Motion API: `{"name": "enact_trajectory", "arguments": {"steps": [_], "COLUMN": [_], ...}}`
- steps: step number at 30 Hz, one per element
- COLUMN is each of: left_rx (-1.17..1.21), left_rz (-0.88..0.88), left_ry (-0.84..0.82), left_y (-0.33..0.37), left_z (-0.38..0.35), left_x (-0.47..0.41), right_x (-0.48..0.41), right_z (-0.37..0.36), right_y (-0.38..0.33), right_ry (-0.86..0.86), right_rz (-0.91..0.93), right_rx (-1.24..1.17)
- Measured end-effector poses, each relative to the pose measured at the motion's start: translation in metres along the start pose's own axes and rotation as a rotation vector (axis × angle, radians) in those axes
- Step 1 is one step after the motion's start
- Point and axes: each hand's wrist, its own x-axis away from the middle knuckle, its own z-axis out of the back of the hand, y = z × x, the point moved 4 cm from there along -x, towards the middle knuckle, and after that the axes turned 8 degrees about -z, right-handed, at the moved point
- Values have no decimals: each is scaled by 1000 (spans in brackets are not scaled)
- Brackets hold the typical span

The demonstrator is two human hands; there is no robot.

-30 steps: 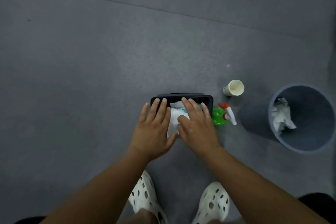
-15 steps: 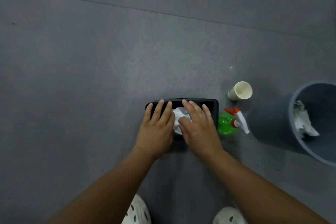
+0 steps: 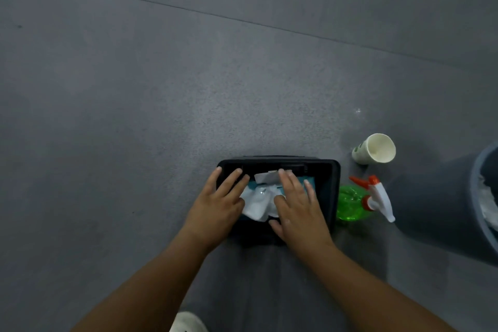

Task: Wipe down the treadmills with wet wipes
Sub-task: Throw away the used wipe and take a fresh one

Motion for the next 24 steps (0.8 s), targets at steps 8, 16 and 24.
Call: {"name": "enact_trajectory", "arguments": {"steps": [8,16,24], "left_rx": [18,0,-41], "left_rz": [-146,-138,-73], "left_ry": [16,-169,-183], "left_y": [17,31,26], "left_z": [-11,-22,16], "left_x": [-10,-23,-23], "right_x": [-12,-16,-5], "right_z": [-17,25,70], "right_y": [0,2,-1], "right_ry": [51,156,199], "right_rz": [34,111,96], "right_rx": [-18,-97,-135]}}
